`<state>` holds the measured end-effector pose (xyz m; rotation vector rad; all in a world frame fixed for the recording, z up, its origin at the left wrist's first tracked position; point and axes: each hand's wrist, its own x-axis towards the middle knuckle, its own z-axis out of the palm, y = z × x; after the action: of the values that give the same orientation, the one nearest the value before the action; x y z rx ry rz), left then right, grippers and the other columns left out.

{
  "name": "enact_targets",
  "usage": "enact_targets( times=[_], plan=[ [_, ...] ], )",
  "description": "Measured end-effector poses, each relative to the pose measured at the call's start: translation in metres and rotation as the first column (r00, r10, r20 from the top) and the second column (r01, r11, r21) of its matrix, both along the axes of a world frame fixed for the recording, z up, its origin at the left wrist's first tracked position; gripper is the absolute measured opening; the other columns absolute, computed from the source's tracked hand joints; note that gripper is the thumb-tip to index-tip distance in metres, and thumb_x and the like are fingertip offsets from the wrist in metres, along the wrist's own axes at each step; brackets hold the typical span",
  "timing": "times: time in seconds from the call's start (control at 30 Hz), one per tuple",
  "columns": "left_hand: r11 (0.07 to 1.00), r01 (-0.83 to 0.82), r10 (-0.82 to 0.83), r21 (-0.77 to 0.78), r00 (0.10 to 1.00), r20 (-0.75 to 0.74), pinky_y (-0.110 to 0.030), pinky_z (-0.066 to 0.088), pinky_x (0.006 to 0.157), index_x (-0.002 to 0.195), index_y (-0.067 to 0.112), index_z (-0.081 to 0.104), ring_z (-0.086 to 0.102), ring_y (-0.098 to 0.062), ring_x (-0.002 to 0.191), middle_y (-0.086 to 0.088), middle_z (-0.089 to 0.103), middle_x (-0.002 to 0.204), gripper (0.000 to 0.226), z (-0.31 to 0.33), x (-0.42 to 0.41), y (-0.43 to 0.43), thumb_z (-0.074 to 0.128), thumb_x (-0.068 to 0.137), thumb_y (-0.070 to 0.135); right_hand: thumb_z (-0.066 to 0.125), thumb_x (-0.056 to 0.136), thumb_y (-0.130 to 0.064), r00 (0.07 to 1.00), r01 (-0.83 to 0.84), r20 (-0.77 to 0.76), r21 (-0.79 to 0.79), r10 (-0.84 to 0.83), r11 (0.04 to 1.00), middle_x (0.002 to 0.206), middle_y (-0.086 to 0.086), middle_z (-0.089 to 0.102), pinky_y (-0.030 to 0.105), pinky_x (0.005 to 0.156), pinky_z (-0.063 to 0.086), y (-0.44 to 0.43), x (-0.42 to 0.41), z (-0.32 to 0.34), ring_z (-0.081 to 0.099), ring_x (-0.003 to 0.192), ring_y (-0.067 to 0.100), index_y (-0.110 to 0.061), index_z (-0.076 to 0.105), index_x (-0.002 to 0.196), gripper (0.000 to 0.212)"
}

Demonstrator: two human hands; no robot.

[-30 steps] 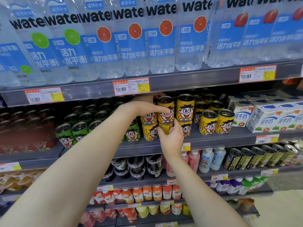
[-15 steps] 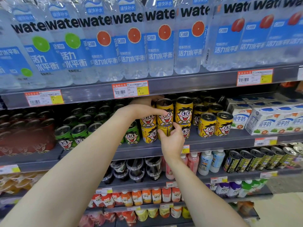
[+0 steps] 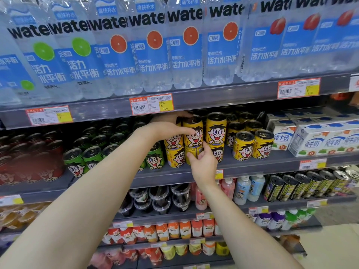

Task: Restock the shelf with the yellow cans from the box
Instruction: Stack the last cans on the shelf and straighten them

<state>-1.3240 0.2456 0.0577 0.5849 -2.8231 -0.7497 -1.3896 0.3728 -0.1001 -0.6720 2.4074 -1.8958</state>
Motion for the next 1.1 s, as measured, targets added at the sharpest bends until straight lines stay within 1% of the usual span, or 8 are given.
enact_targets(
  times=[0.2, 0.3, 0.5, 0.63, 0.8, 0.97, 1.03, 1.1],
  plan=[
    [0.999, 0.000, -0.001, -0.036, 1.000, -0.008, -0.027, 0.044, 0.102, 0.138, 0.048, 0.053, 0.051, -0.011, 0.130, 0.014, 0.052, 0.147, 0.068, -0.002, -0.003, 0.002, 0.077, 0.078, 0.067, 0.082, 0.080, -0.029, 0.994, 0.110, 0.032, -0.068, -0.108, 0.992, 0.082, -0.005, 0.052, 0.034, 0.082, 0.050, -0.007, 0.012, 0.003, 0.058, 0.086, 0.021, -0.012, 0.051, 0.140, 0.070],
    [1.000, 0.010, -0.010, -0.007, 1.000, -0.013, -0.024, 0.041, 0.097, 0.139, 0.047, 0.053, 0.050, -0.010, 0.130, 0.014, 0.052, 0.148, 0.066, -0.001, -0.001, 0.001, 0.077, 0.080, 0.065, 0.081, 0.081, -0.031, 0.993, 0.114, 0.002, -0.046, -0.114, 0.992, 0.091, -0.003, 0.054, 0.029, 0.082, 0.045, -0.008, 0.011, 0.002, 0.056, 0.092, 0.019, -0.012, 0.049, 0.140, 0.070],
    [1.000, 0.007, -0.007, 0.014, 1.000, 0.004, -0.023, 0.039, 0.098, 0.139, 0.049, 0.052, 0.049, -0.009, 0.129, 0.016, 0.050, 0.149, 0.067, 0.002, -0.001, 0.000, 0.077, 0.080, 0.066, 0.071, 0.090, -0.030, 0.998, -0.012, -0.063, 0.000, 0.012, 1.000, 0.084, -0.001, 0.046, 0.029, 0.082, 0.042, -0.002, -0.001, -0.006, 0.051, 0.085, 0.019, -0.010, 0.038, 0.152, 0.074],
    [1.000, 0.019, -0.019, 0.007, 1.000, 0.017, -0.023, 0.037, 0.096, 0.142, 0.047, 0.052, 0.048, -0.009, 0.129, 0.015, 0.049, 0.150, 0.067, 0.004, 0.000, 0.001, 0.076, 0.082, 0.064, 0.076, 0.086, -0.033, 1.000, 0.015, 0.019, -0.038, -0.014, 0.999, 0.076, -0.006, 0.042, 0.026, 0.078, 0.041, -0.002, -0.001, -0.007, 0.050, 0.078, 0.014, -0.013, 0.043, 0.150, 0.074],
    [1.000, 0.002, -0.002, -0.018, 1.000, 0.015, -0.023, 0.040, 0.095, 0.140, 0.048, 0.052, 0.049, -0.007, 0.126, 0.017, 0.050, 0.147, 0.067, 0.003, -0.002, 0.001, 0.076, 0.080, 0.066, 0.082, 0.078, -0.037, 0.991, 0.131, 0.016, -0.036, -0.130, 0.991, 0.087, -0.005, 0.053, 0.033, 0.081, 0.049, -0.004, 0.010, 0.000, 0.056, 0.088, 0.018, -0.014, 0.054, 0.135, 0.068],
    [1.000, 0.010, -0.010, 0.004, 1.000, 0.007, -0.023, 0.041, 0.095, 0.139, 0.047, 0.054, 0.051, -0.009, 0.125, 0.017, 0.052, 0.145, 0.066, 0.003, -0.001, -0.001, 0.077, 0.080, 0.065, 0.077, 0.081, -0.039, 0.998, 0.021, -0.059, 0.082, -0.016, 0.996, 0.092, 0.005, 0.061, 0.038, 0.081, 0.052, -0.004, 0.003, -0.002, 0.059, 0.095, 0.024, -0.014, 0.048, 0.138, 0.070],
    [1.000, 0.018, -0.018, 0.021, 1.000, 0.013, -0.024, 0.042, 0.096, 0.139, 0.048, 0.054, 0.052, -0.009, 0.126, 0.017, 0.052, 0.145, 0.066, 0.003, -0.001, -0.002, 0.077, 0.080, 0.065, 0.073, 0.085, -0.034, 0.997, -0.045, -0.059, 0.096, 0.050, 0.994, 0.074, -0.001, 0.058, 0.036, 0.075, 0.052, -0.001, -0.001, 0.000, 0.061, 0.081, 0.021, -0.015, 0.045, 0.142, 0.066],
    [0.999, 0.023, -0.023, 0.023, 0.999, 0.025, -0.025, 0.044, 0.098, 0.140, 0.048, 0.053, 0.052, -0.010, 0.127, 0.017, 0.052, 0.146, 0.067, 0.004, -0.001, -0.003, 0.076, 0.080, 0.066, 0.072, 0.089, -0.024, 0.997, -0.062, -0.032, 0.062, 0.064, 0.996, 0.061, -0.009, 0.048, 0.022, 0.065, 0.046, 0.003, -0.002, 0.003, 0.052, 0.062, 0.009, -0.011, 0.047, 0.142, 0.060]
  ],
)
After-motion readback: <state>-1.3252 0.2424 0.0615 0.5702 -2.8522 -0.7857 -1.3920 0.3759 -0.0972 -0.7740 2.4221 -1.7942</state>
